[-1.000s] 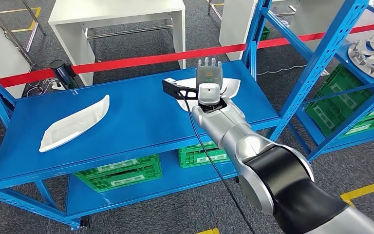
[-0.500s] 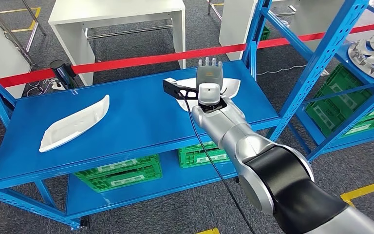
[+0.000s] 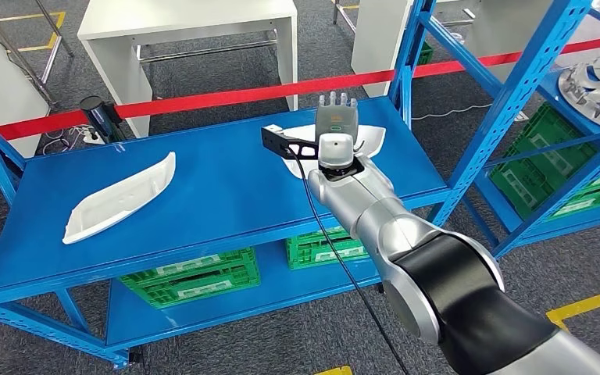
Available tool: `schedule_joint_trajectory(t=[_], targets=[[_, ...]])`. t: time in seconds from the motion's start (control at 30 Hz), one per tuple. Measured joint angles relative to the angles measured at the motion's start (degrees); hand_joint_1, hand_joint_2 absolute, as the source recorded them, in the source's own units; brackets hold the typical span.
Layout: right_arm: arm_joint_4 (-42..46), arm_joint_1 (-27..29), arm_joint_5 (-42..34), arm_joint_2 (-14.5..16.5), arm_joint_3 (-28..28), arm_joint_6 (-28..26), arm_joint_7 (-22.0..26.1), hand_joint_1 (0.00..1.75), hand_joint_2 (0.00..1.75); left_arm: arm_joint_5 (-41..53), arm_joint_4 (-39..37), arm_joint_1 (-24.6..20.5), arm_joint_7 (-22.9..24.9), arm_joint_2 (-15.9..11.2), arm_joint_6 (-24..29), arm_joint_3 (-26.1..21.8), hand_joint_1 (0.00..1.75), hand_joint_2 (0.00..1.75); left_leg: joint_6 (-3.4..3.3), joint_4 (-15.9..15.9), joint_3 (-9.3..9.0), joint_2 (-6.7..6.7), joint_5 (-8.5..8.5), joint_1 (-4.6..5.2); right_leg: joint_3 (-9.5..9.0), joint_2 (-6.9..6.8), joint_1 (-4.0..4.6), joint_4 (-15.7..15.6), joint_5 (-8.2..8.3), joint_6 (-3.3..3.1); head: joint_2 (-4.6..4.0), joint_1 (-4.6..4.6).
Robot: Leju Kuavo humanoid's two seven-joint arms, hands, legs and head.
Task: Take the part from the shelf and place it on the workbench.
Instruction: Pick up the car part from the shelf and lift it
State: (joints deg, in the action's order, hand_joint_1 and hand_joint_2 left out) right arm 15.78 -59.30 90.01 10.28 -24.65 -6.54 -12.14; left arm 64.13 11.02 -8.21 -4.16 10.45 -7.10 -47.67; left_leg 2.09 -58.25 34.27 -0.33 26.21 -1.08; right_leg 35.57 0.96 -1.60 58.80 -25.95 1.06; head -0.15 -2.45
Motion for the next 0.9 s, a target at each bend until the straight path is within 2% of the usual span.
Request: schedule_joint_trajectory(t=[0.9], targets=[[0.00, -0.11, 0.00, -0.28, 0.00, -0.21, -0.02, 0.00, 1.75, -0.09, 0.00, -0.53, -0.05, 0.00, 0.00, 0.00, 0.00, 0.00, 0.00, 0.00, 0.00, 0.00, 0.00, 0.00, 0.00, 0.00, 0.00, 0.00, 0.00, 0.00, 0.00, 0.00]])
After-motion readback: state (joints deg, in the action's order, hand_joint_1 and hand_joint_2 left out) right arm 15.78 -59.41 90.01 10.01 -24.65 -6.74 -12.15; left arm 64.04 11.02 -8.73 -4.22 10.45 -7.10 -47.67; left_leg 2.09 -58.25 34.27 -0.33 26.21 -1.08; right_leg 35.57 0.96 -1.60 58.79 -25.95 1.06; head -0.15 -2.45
